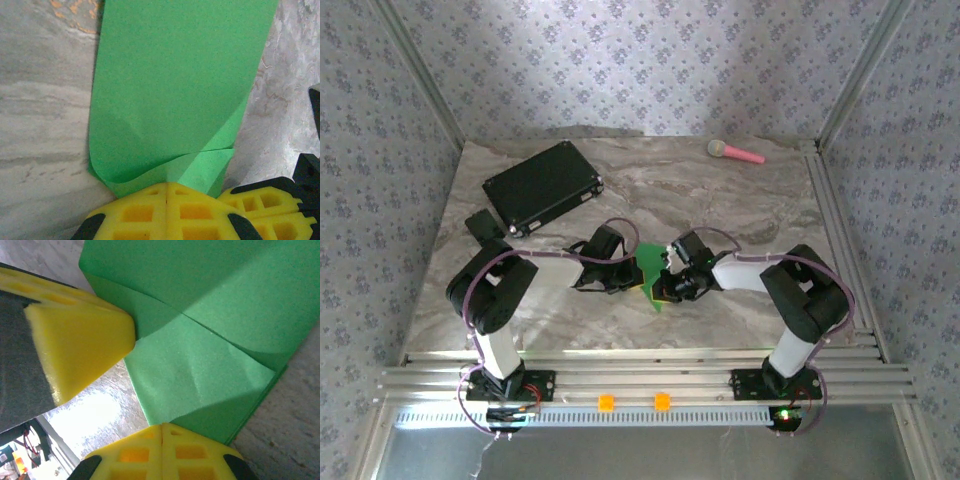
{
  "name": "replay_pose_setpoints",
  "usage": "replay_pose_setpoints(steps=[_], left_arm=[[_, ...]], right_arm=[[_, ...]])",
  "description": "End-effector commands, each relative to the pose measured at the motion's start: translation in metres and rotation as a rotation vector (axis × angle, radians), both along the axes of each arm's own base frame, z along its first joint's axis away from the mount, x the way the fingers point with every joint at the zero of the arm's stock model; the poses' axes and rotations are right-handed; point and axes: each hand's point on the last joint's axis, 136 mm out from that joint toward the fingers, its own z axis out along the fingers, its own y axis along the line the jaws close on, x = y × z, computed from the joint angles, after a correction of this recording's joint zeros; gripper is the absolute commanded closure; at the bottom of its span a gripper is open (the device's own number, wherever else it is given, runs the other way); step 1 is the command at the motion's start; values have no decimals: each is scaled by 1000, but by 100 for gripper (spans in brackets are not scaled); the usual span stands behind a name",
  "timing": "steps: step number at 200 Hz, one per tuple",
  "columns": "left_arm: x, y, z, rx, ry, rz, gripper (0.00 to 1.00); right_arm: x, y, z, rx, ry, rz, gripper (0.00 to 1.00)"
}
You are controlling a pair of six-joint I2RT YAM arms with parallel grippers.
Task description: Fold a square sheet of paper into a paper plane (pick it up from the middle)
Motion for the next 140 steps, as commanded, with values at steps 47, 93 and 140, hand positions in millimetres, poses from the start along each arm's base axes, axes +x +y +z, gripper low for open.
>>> replay_pose_setpoints(steps=[47, 93, 140], left_arm=[[5, -3, 29, -32, -99, -33, 99], [7, -3, 0, 2, -59, -29, 100], [31, 28, -12, 44, -53, 56, 100]], right_arm=[[-19, -37, -32, -164, 72, -30, 96], [-21, -39, -37, -168, 79, -30, 96], [-24, -43, -42, -181, 92, -33, 99]])
